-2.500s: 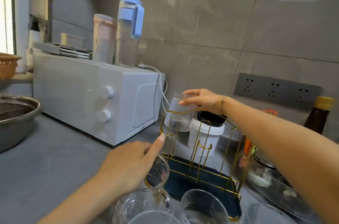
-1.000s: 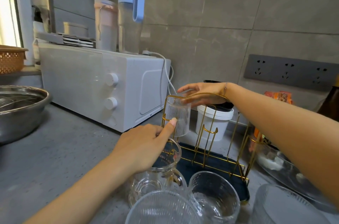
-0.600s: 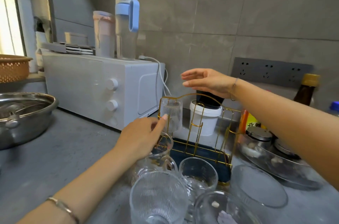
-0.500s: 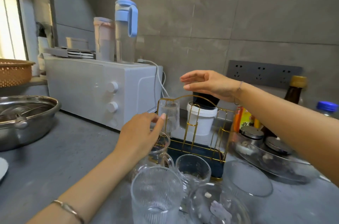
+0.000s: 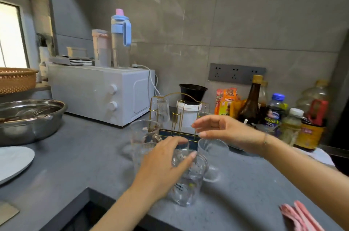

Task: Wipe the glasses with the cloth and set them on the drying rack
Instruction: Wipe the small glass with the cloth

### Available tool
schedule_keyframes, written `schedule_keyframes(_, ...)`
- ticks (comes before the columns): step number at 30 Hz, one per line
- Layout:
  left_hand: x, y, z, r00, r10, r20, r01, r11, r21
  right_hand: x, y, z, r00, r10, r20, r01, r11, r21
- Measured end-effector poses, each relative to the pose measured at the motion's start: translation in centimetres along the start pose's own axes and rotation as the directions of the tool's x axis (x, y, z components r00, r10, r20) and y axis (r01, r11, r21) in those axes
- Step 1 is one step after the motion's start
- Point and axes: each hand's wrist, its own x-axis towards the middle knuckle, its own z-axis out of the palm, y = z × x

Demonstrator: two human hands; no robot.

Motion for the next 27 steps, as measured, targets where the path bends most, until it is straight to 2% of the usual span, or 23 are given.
schedule_keyframes(4, -3.0, 0.3, 1.7, 0.998, -0.049, -0.033, 0.049, 0.999, -0.009, -2.7, 2.8, 2.5, 0.995, 0.065, -0.070, -0.065, 0.998, -0.003)
schedule_keyframes(7, -4.4, 0.2, 3.2, 0.991, -0.130, -0.043, 0.130, 0.991, 0.008, -3.8, 4.3, 4.5, 0.988, 0.038, -0.151, -0.038, 0.999, 0.006)
schedule_keyframes(11, -4.5, 0.4, 4.6, 0.970, -0.203, -0.133, 0.201, 0.979, -0.032, -4.3, 4.9, 6.3, 0.951, -0.001, -0.309, 0.036, 0.994, 0.106)
schedule_keyframes(14, -4.2, 0.3, 5.4, 0.946, -0.292, -0.140, 0.270, 0.950, -0.157, -4.7, 5.5, 7.1, 0.945, 0.009, -0.326, 0.052, 0.983, 0.177)
schedule_keyframes(19, -3.7, 0.5, 6.7, 0.939, -0.291, -0.182, 0.276, 0.956, -0.101, -5.1, 6.6, 8.5, 0.940, 0.043, -0.339, 0.063, 0.953, 0.295)
schedule_keyframes(23, -3.6, 0.7, 7.2, 0.930, -0.296, -0.217, 0.253, 0.946, -0.203, -6.0, 6.8, 8.3, 0.933, 0.058, -0.356, 0.084, 0.925, 0.371)
schedule_keyframes(27, -3.7, 2.1, 7.3, 0.927, -0.327, -0.182, 0.223, 0.872, -0.435, -8.2, 6.0, 7.2, 0.923, 0.033, -0.383, 0.111, 0.931, 0.348)
